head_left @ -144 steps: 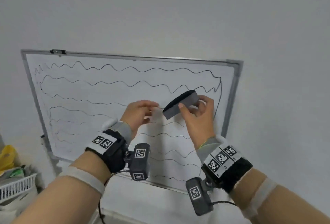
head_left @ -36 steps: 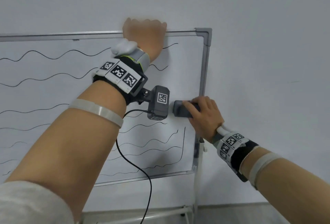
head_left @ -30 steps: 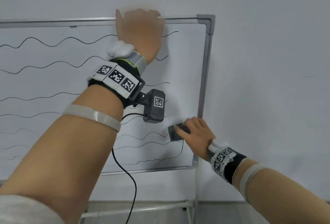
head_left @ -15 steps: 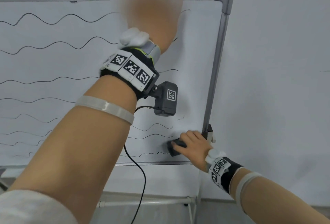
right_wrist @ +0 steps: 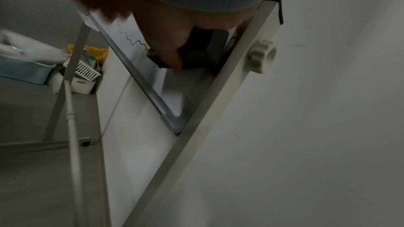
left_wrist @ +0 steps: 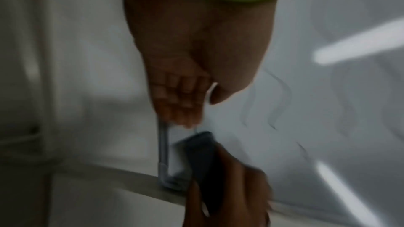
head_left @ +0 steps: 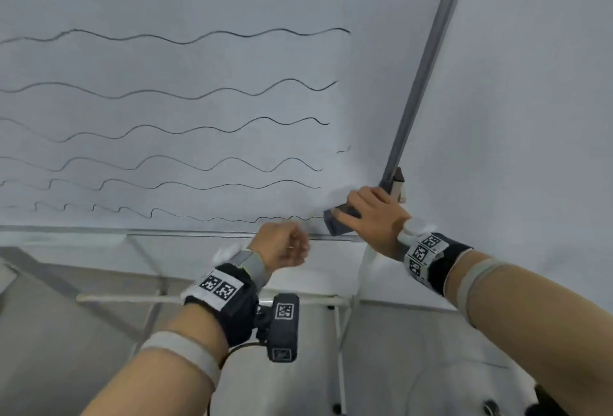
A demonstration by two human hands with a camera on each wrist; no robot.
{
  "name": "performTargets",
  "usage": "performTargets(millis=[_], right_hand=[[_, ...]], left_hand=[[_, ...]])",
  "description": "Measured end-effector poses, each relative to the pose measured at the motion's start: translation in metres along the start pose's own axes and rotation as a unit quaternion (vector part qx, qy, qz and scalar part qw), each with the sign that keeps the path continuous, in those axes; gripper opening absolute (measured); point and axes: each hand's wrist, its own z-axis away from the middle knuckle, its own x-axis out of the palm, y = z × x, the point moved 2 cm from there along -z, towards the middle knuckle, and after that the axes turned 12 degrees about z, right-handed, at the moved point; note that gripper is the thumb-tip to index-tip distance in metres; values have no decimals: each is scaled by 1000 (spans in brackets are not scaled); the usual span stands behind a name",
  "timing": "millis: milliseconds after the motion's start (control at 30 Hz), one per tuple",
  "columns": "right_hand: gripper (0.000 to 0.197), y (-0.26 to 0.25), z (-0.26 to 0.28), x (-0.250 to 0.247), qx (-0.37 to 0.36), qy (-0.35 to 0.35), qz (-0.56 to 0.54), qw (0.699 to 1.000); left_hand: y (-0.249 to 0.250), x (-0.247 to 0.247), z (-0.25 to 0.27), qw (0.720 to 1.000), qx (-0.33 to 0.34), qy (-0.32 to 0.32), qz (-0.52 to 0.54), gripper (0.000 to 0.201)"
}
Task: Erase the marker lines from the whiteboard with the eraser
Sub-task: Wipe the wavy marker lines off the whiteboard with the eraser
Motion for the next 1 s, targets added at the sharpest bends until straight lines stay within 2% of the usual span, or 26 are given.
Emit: performTargets(millis=[33,100,167,200,233,333,367,400,467,533,600,633,667,733,767,800,833,867,900,967,1000], right_hand=[[67,4,-2,-2,16,22,4,1000],[60,13,-12,-6,91,92,-6,992],[49,17,-18,-6,191,157,-34,968],[47,14,-18,-1,212,172,-35,961],[50,8,-16,9,197,155,-33,968],[71,-23,-3,36,30,2,-22,999],[73,-25,-1,38,12,-21,-18,1000],[72,-20,-4,36,27,-9,-18,999],[63,-5,-19,19,109,81,-19,991],[52,18,-34,-4,213,188,-33,958],[48,30,-43,-11,272,226,-47,934],[49,28,-45,-9,265,225,-43,937],[52,21,-41,-3,226,203,-36,952],[56,-2,-27,15,72,103,-6,992],[56,-9,-17,22,-1,48,11,999],[57,-11,-12,25,-36,17,19,999],[60,-8,-12,25,-31,14,17,999],[62,-4,-17,21,10,37,6,999],[61,3,-25,12,80,83,-10,993],[51,24,-43,-12,222,195,-49,954],[49,33,-49,-21,262,229,-65,935]], left_hand=[[-19,-8,-16,996,-76,12,42,21],[-48,-18,-44,974,-157,28,158,10],[-60,-18,-68,954,-159,41,249,12],[-60,-14,-75,947,-147,37,284,7],[-61,-10,-83,938,-135,26,319,3],[-58,-5,-92,916,-113,20,383,12],[-58,-6,-95,911,-111,23,396,11],[-57,-7,-98,908,-115,29,402,10],[-58,-10,-101,902,-124,36,412,10],[-59,-9,-101,902,-125,24,414,10],[-59,-8,-100,904,-124,9,409,11],[-59,-9,-100,904,-122,7,410,12],[-60,-9,-100,904,-126,12,409,12],[-58,-8,-98,906,-134,21,401,12],[-59,-8,-97,909,-137,25,394,14],[-59,-8,-97,913,-139,24,383,17],[-60,-8,-96,915,-141,21,377,20],[-59,-7,-94,918,-144,21,370,21],[-60,-7,-93,918,-142,21,371,22],[-58,-5,-92,917,-129,25,376,27],[-57,-4,-91,917,-124,28,377,31]])
